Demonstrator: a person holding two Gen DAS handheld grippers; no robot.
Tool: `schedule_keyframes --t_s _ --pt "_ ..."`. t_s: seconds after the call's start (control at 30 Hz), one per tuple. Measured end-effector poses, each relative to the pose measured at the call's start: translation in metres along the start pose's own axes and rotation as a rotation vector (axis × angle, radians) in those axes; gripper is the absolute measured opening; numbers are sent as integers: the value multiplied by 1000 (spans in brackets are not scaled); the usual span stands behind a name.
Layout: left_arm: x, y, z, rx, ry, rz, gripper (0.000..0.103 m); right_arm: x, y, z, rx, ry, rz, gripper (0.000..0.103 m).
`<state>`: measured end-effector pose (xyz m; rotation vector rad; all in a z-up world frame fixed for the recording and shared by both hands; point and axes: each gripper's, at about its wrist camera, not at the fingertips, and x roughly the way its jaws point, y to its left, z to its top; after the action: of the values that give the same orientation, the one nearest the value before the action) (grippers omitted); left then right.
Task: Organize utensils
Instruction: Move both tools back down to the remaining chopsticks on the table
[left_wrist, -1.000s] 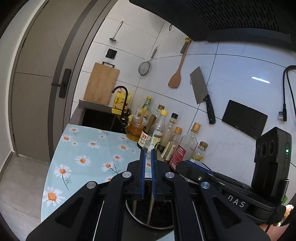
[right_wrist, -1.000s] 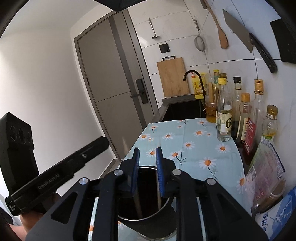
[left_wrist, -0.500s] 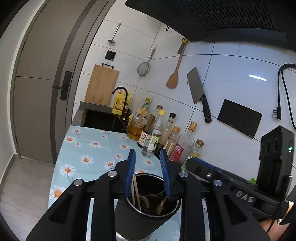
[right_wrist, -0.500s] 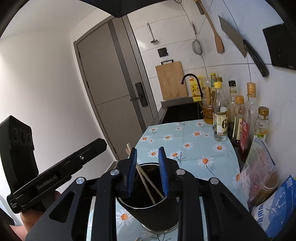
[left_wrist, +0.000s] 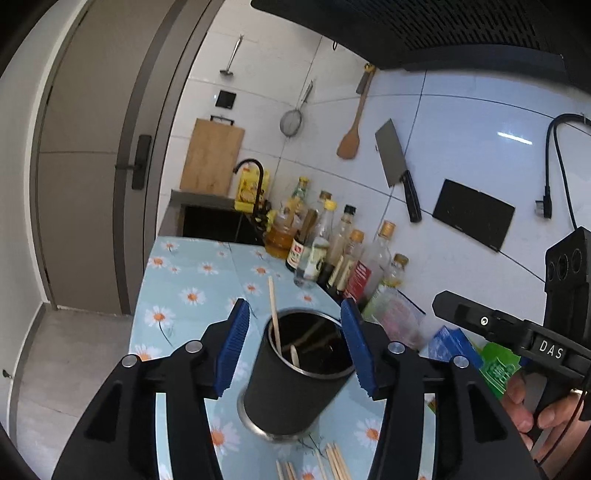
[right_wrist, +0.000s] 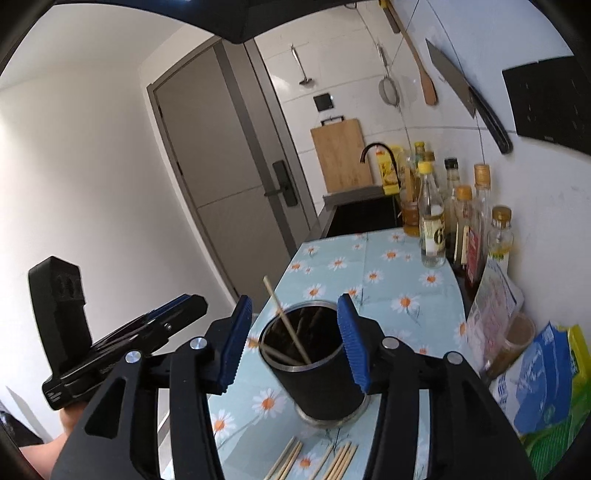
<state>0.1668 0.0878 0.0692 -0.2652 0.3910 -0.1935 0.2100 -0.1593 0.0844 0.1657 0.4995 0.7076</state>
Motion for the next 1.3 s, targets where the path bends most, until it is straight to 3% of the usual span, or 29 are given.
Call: schedule_keyframes --t_s 0.2,0.4,0.5,0.6,0.7,0.83,0.97,1.13,1.3 --pt "-7 -16 -18 66 78 -25 50 -5 -5 -22 13 89 -17 48" --pt "-3 -23 -46 75 218 -51 50 11 -31 -55 144 299 -23 48" --pt "-1 -24 -62 91 266 -28 50 20 -43 -70 215 369 -45 48" --pt "5 -18 -80 65 326 -22 50 32 -58 -90 329 465 -20 44" --pt "10 -11 -98 34 387 -9 50 43 -64 -102 366 545 -38 37" --pt "19 -1 -120 -5 480 2 49 59 -72 -119 430 655 -52 36" --pt "23 8 -137 -32 523 12 48 72 -71 -129 437 731 -78 36" --pt "28 14 -151 -63 590 11 48 89 -72 -147 465 854 -97 24" --pt "27 19 -162 -76 642 15 48 103 -74 -159 490 941 -131 21"
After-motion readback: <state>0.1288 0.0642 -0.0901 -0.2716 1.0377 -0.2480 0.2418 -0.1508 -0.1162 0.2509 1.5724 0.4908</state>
